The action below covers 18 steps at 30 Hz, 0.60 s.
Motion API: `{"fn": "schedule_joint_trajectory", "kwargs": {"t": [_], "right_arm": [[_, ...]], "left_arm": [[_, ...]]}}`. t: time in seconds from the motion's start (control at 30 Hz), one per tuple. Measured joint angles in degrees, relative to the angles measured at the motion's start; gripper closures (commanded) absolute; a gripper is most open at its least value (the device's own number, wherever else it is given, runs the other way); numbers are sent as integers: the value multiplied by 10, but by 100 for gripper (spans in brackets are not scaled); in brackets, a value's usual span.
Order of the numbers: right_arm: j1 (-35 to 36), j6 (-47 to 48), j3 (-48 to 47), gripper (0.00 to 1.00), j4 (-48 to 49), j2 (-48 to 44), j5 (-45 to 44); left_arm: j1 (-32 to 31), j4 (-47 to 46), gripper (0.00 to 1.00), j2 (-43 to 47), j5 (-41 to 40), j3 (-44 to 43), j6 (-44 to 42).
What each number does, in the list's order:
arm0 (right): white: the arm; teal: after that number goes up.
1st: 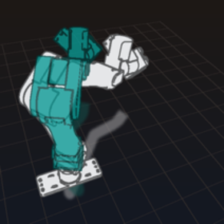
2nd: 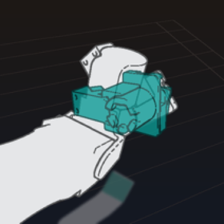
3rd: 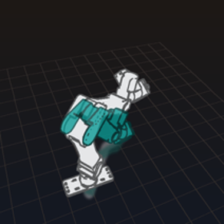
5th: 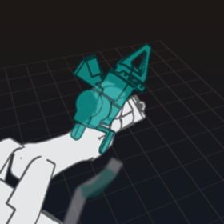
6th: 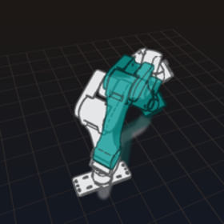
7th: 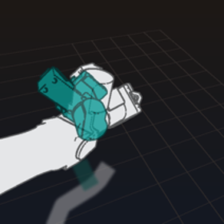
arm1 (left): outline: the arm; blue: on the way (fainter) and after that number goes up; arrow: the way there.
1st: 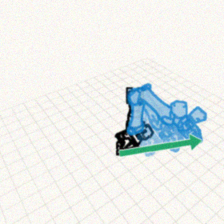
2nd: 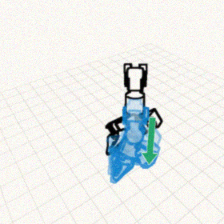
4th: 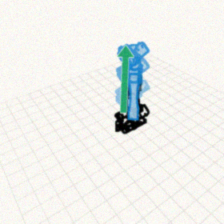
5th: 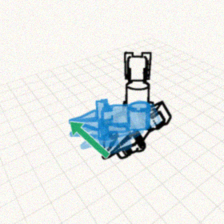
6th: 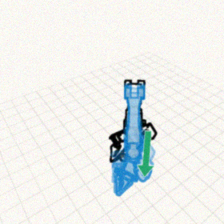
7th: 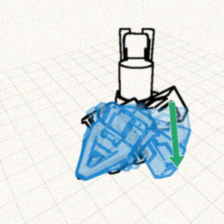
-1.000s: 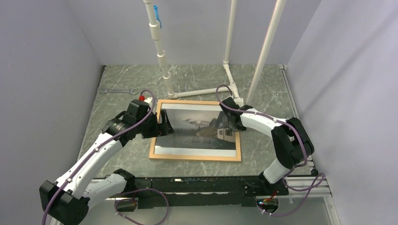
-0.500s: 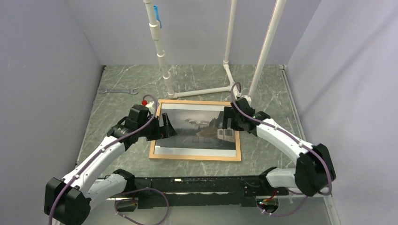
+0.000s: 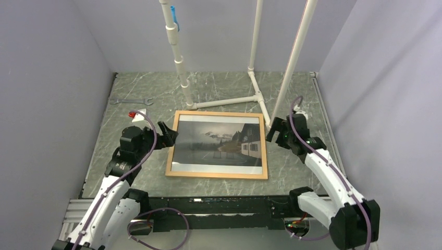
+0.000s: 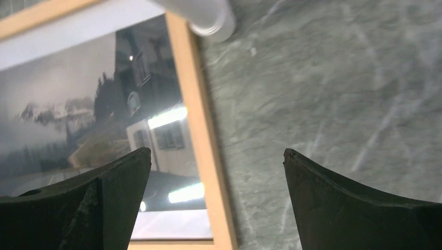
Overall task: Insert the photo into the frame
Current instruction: Reset both arms
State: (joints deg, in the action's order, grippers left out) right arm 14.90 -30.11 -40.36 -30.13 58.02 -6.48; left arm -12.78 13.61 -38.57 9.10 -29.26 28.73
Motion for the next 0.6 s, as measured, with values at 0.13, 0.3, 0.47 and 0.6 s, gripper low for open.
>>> {"fn": "schedule_joint_trajectory", "kwargs": {"t": [0.13, 0.3, 0.47, 0.6], "right_arm": [[-54, 13, 28, 1, 12, -52, -4], [-77, 51, 76, 1, 79, -67, 2], [-77, 85, 118, 1, 145, -79, 1], [-77, 110, 155, 1, 201, -131, -43]], "left_arm": [[1, -12, 2, 24, -72, 0, -60], [1, -70, 3, 50, -149, 44, -127], [1, -138, 4, 46, -203, 118, -170], [1, -177, 4, 10, -254, 144, -186]]}}
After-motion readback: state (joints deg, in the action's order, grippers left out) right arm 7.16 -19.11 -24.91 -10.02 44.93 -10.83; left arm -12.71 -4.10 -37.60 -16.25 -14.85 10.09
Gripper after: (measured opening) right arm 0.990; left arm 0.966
